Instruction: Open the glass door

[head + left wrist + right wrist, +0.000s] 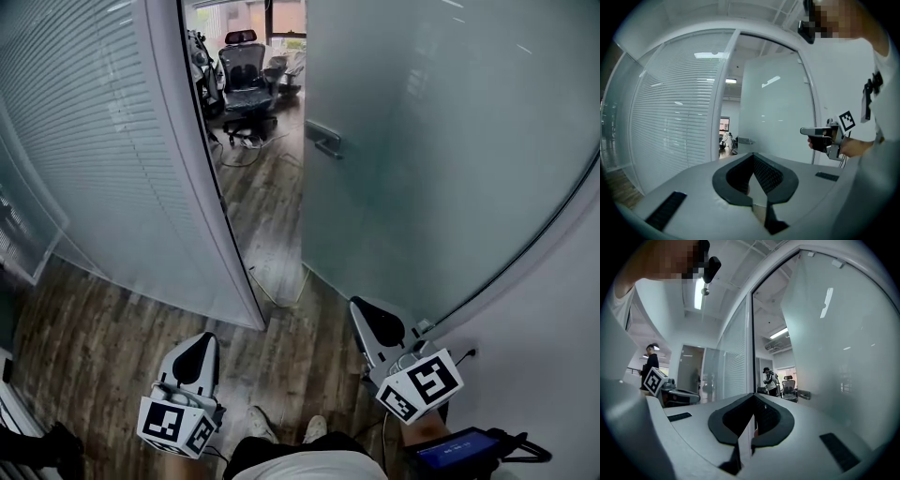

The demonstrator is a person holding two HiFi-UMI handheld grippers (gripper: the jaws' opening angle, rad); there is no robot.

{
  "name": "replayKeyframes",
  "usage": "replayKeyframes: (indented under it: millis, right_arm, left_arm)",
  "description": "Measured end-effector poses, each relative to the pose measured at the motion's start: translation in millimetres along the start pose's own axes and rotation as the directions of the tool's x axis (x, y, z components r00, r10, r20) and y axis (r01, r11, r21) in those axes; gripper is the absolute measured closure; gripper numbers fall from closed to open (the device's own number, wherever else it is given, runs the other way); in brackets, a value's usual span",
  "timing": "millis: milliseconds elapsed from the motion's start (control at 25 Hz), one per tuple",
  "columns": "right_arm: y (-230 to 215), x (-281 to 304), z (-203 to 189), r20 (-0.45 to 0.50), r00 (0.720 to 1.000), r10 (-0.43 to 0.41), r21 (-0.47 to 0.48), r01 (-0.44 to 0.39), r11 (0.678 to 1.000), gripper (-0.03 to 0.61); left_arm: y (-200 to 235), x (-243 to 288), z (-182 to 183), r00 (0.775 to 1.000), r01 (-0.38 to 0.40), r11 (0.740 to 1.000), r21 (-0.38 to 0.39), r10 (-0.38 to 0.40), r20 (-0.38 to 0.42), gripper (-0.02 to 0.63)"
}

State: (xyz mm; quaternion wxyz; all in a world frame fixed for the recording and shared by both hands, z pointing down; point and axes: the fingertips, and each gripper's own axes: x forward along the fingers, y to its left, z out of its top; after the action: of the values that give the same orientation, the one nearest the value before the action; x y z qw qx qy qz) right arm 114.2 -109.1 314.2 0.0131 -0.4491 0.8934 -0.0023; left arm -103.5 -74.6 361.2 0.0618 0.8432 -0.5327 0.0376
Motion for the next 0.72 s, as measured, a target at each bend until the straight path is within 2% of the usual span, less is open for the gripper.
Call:
replayKeyframes:
  millis: [240,400,600,720]
  right_arm:
    - [20.8,-3.4,20.1,-0.007,1.0,0.027,-0.048,-0.027,0.998,0.577]
    - [30.1,12.7,-3.2,-0.031,0.999,0.016,-0.07,-0.018,0.997,0.577]
    - [74.4,24.9,34.6,-0.052,0.999,-0.005,-0.094,0.0,0.996,0.577]
    - [88.0,29.7,43.3,-0.059,0.998,-0.02,-0.094,0.014,0.995,0.577]
  left_arm:
    - [0.0,-16.7,23.6,1.0,-0.007,1.0,0.013,0.007,0.029,0.615]
    - [20.9,-13.7,2.9,1.0,-0.005,1.0,0.007,0.005,0.031,0.615]
    - [48.6,-51.0,33.6,0.999,0.008,1.0,-0.018,-0.007,0.038,0.615]
    - [60.2,-61.0,43.1,0.999,0.019,1.0,-0.023,-0.018,0.042,0.615]
